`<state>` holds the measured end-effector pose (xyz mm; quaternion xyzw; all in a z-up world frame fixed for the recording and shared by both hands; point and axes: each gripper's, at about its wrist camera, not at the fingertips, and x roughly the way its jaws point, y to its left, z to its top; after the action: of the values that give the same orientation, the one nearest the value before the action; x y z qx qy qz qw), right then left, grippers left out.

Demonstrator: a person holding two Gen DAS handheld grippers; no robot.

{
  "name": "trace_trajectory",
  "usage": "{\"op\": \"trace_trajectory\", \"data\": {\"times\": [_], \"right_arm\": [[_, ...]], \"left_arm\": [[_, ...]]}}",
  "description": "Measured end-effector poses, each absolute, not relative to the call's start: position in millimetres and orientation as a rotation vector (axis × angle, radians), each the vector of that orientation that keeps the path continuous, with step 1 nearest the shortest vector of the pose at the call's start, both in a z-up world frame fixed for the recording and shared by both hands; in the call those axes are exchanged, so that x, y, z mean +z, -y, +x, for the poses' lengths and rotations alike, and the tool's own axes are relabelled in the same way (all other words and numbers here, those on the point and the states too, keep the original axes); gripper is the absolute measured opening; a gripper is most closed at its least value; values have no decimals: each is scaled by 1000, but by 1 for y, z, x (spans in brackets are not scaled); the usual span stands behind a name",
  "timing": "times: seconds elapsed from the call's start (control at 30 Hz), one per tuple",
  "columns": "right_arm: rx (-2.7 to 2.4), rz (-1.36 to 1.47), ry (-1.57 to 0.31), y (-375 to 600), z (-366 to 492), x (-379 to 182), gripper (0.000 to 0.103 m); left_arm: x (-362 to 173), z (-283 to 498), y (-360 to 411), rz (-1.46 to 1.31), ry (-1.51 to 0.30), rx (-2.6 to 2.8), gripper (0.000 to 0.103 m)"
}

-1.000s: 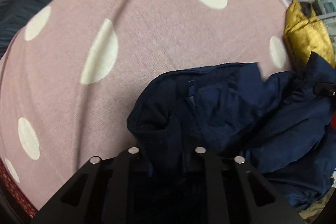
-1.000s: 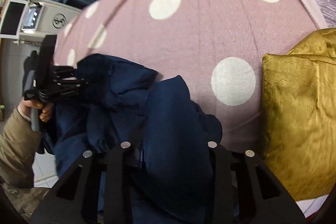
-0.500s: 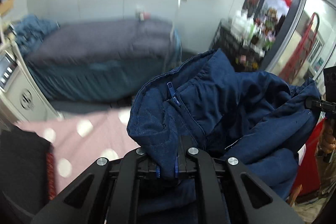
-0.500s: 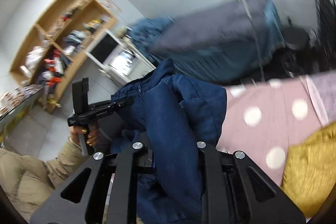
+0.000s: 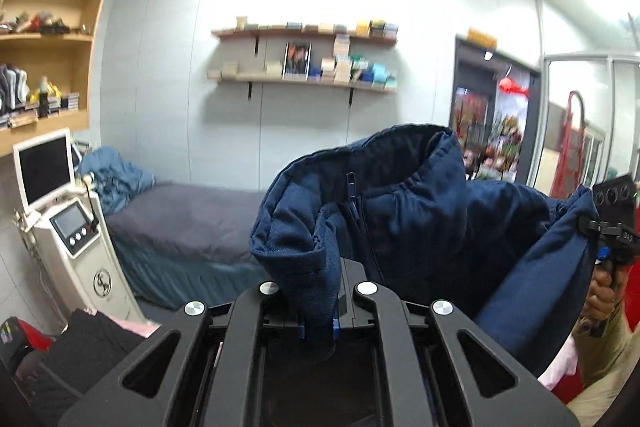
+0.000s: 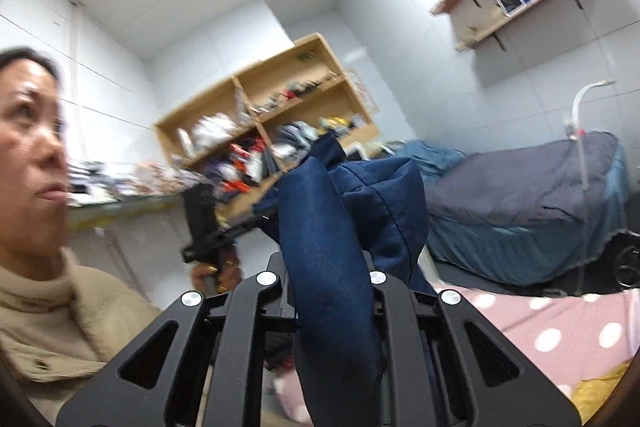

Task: Fold large clothes
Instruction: 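Raise the navy jacket high with both grippers to shake it out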

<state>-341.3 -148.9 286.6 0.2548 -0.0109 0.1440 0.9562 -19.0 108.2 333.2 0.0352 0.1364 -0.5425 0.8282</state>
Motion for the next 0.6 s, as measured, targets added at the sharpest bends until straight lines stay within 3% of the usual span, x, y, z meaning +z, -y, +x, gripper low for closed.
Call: {"op": "trace_trajectory", "data": {"times": [0.23, 0.37, 0.5, 0.6], "right_arm": [[417, 453, 257, 138, -390, 336, 12], [350, 533, 211, 164, -374, 319, 12], [165, 720, 24, 212, -333, 254, 13], [-49, 908, -154, 255, -300, 167, 13]], "left_arm": [[389, -67, -145, 8, -90, -1234, 8], [394, -53, -107, 34, -165, -1254, 8], [327, -5, -12, 163, -372, -1191, 8], [249, 33, 59, 256, -552, -1169, 11]]}}
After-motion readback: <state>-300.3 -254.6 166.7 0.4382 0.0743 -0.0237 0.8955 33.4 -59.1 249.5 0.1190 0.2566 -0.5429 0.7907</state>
